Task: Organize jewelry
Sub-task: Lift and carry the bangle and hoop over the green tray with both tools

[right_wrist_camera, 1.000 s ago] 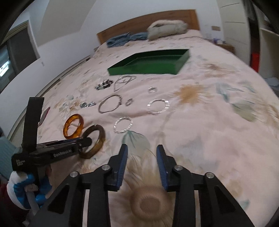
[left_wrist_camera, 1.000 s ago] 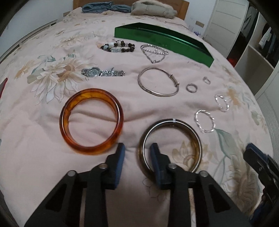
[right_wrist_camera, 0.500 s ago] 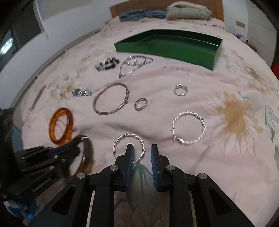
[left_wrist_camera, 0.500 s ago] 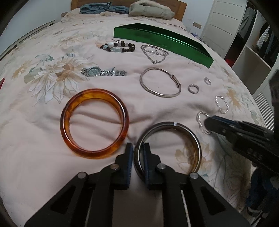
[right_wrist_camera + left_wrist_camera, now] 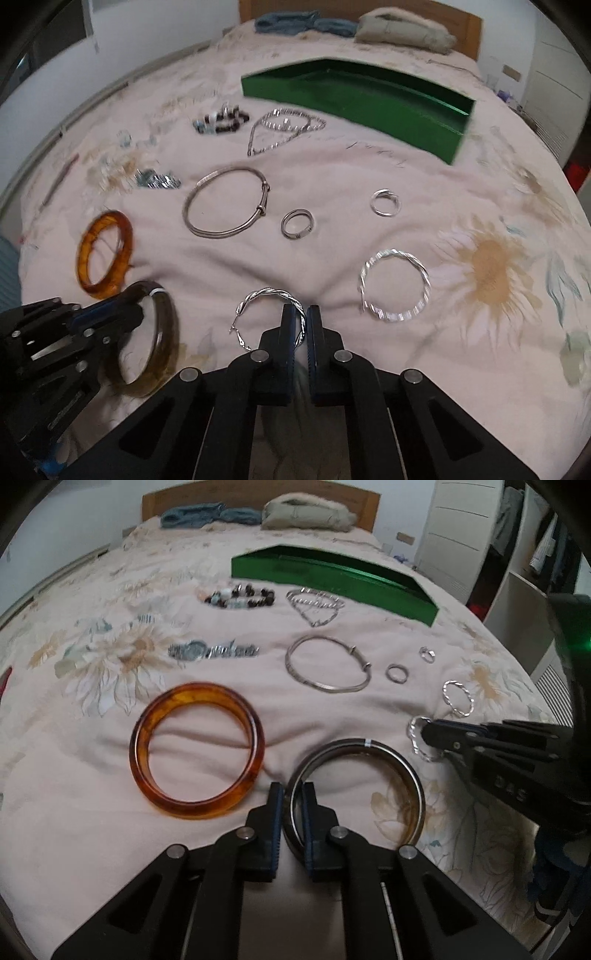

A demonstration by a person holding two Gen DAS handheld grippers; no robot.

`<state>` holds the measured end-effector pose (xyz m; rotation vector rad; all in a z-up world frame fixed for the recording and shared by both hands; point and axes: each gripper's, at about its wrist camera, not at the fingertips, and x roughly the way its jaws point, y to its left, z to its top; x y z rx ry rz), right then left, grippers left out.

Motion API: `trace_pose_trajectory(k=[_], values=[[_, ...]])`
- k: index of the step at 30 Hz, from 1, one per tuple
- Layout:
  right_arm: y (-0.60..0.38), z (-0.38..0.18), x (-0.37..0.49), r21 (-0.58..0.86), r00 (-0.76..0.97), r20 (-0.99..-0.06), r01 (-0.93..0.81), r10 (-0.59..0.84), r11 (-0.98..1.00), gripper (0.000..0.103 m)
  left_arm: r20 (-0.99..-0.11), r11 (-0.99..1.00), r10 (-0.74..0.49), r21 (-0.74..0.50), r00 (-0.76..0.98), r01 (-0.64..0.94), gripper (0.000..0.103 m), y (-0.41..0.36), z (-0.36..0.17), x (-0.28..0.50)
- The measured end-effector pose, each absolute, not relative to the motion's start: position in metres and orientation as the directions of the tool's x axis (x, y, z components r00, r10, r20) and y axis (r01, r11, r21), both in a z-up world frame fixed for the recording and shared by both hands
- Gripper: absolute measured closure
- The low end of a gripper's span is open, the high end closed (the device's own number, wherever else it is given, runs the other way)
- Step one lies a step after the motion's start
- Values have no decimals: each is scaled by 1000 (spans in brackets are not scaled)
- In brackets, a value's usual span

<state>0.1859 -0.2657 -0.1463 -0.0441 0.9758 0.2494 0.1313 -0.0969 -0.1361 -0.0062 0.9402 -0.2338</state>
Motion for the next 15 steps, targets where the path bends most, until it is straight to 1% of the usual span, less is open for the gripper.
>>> trace_pose_trajectory(k=[7,15], values=[[-293,-113,124,120,631,-754,-145,186,982,98,-776,972,-213,-106,594,210,95,-96,-121,118],[-315,-85,69,152,694,-703,-69,157,986,97,-733,969,-224,-96,643,227,95,-93,-92,94]])
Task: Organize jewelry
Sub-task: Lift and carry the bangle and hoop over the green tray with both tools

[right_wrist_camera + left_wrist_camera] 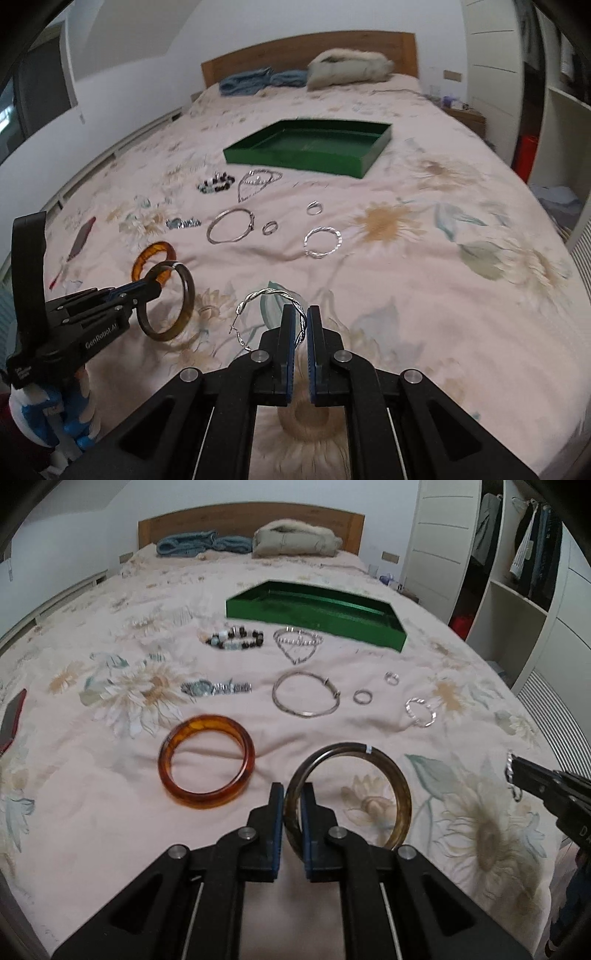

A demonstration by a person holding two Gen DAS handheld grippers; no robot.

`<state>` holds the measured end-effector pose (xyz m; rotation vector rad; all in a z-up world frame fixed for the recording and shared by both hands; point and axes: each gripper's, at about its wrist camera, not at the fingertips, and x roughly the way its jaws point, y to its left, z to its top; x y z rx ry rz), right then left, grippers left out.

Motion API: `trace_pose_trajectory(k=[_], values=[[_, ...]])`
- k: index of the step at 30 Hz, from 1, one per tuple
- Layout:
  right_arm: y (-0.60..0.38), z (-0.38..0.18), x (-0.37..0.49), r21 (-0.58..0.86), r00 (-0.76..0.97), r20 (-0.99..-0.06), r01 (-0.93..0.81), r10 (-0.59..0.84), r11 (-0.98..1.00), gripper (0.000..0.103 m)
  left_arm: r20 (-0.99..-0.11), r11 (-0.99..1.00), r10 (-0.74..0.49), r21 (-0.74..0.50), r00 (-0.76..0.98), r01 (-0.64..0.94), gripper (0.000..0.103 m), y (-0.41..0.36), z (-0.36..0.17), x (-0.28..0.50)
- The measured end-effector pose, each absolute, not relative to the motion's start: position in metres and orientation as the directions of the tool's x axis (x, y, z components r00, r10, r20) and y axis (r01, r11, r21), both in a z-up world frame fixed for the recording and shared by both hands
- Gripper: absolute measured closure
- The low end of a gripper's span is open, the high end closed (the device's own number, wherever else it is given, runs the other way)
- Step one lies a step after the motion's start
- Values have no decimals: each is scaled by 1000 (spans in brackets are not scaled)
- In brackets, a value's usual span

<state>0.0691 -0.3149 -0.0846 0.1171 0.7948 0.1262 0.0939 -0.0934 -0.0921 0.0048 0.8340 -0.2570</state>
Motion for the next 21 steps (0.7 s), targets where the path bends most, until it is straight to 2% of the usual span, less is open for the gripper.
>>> trace_pose_trajectory(k=[11,21], values=[[-321,-23,29,129,790,-601,-52,120,990,97,-642,961,-272,-141,717,237,95,-71,-25,81],[-332,54,58,93,866,-494,-35,77,995,97,-536,962,-272,-128,799,242,95,-62,69,118]])
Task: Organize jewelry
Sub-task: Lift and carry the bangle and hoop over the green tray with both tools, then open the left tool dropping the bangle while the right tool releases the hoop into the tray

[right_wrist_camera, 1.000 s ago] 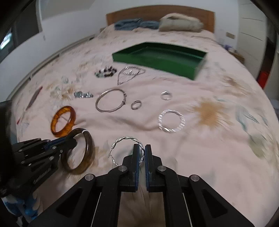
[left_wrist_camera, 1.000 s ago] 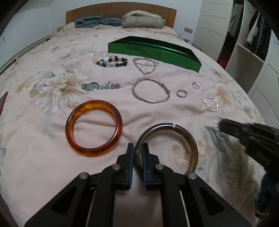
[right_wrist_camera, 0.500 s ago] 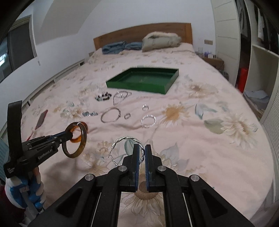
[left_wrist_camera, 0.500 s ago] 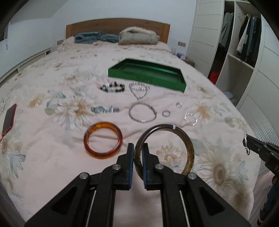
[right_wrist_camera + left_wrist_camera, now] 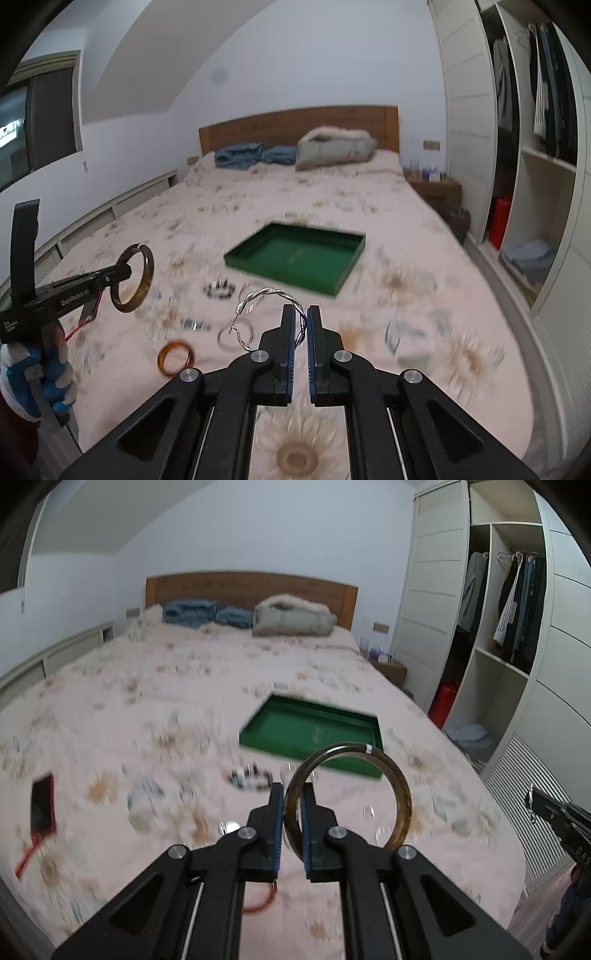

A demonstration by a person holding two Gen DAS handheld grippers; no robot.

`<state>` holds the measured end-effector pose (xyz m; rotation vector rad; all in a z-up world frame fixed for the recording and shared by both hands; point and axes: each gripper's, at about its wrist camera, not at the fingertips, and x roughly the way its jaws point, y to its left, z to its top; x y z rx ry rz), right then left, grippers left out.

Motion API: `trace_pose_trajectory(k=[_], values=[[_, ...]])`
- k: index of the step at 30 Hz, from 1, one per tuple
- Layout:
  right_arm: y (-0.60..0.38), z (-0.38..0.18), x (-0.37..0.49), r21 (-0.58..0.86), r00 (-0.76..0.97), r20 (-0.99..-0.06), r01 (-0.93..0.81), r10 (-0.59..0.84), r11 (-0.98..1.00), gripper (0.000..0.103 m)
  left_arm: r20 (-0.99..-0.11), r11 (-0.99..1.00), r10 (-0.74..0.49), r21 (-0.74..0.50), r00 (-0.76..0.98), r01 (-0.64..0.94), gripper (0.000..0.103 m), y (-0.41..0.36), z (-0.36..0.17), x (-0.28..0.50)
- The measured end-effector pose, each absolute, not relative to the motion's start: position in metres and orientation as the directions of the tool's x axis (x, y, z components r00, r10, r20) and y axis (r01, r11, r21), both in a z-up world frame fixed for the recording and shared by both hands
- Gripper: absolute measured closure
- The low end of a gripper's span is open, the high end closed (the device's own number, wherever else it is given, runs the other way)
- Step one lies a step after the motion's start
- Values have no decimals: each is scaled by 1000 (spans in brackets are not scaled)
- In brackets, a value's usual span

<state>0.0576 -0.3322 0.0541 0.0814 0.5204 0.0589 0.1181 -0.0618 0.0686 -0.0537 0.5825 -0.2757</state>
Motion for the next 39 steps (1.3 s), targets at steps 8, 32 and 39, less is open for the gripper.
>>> trace_pose_trajectory(k=[8,32,39], values=[[-341,111,99,59,901,-431,-15,39,998,97,-499,960,-278,-120,821,252,95,-69,125,159],[-353,40,333,66,835,-546,-31,62,997,97,-635,976,-205,-72,745,207,95,-109,50,358],[-355,-42,398,101,752,-652,-43,99,994,97,-727,981,-182,-83,662,178,95,-130,-26,421]])
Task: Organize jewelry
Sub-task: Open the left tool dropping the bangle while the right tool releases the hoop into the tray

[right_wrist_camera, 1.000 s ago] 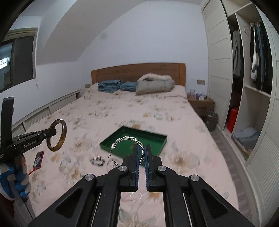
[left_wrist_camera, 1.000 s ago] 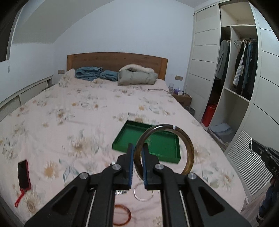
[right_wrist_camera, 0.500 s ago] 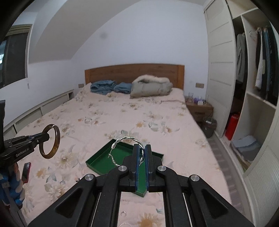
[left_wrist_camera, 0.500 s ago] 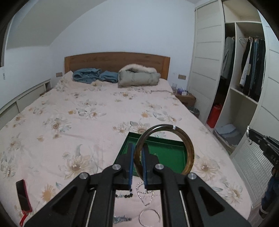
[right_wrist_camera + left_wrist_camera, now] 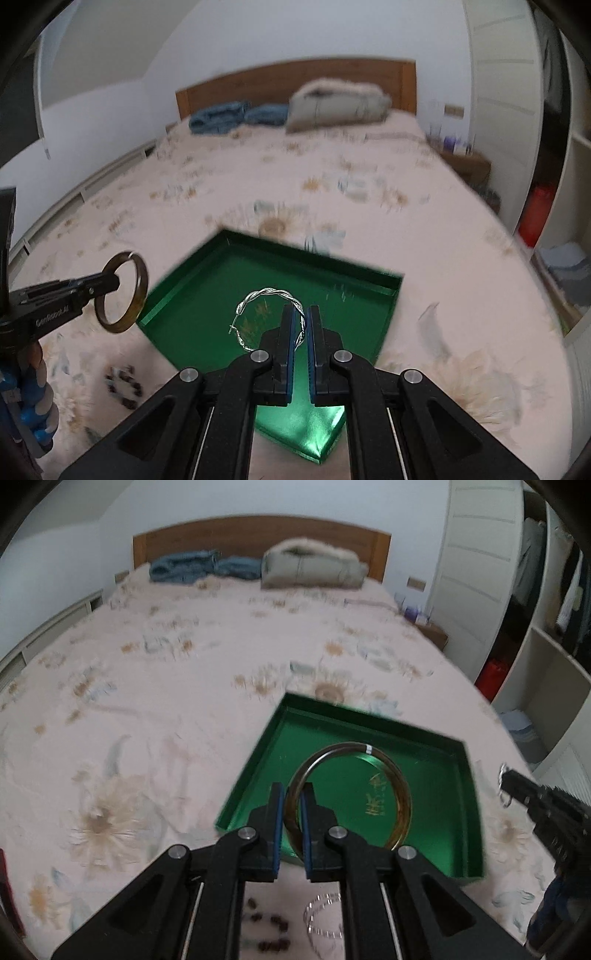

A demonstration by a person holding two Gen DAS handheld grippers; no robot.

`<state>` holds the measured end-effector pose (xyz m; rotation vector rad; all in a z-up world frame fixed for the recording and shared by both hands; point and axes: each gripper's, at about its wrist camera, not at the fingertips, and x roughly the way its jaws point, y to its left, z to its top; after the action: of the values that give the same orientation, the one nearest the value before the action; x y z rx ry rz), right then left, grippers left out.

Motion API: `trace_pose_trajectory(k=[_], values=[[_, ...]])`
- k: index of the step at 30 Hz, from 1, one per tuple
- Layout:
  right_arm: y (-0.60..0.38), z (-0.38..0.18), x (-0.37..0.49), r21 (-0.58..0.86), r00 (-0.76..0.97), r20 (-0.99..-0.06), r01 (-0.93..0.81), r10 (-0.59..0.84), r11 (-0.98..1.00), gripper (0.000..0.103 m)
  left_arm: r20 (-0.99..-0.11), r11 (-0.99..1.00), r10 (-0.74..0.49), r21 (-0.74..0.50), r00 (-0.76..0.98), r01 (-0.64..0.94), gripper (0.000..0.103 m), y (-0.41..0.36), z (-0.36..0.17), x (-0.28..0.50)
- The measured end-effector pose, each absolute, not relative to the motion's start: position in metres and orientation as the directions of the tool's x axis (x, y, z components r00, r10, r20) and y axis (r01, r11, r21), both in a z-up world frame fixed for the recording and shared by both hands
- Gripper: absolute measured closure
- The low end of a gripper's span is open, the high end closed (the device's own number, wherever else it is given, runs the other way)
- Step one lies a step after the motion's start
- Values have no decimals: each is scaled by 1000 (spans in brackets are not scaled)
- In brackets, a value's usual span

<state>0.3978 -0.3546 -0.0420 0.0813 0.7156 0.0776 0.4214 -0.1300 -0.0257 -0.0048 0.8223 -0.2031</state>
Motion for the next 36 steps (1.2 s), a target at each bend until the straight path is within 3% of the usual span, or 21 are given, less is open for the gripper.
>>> trace_pose_trajectory(k=[7,19,23,29,36], values=[[-352,-99,428,67,664,-744,-44,79,997,97,-789,985,-137,-44,600,167,95,-149,-80,457],[-348,-127,434,-2,604,-796,-66,38,998,96,-842,989,-90,-14,532,146,94,-140,-116,472],[-350,-122,437,-9,587,-809,-61,29,998,78,-859,990,-96,-28,503,141,93,-139,-113,479],[-355,-84,410,-8,631,-775,-41,20,999,73,-843,985,-153,-88,515,149,92,-127,-80,470],[-357,-6,341,18,730,-682,-45,46,999,73,-722,979,-191,-94,665,180,91,-91,18,400]])
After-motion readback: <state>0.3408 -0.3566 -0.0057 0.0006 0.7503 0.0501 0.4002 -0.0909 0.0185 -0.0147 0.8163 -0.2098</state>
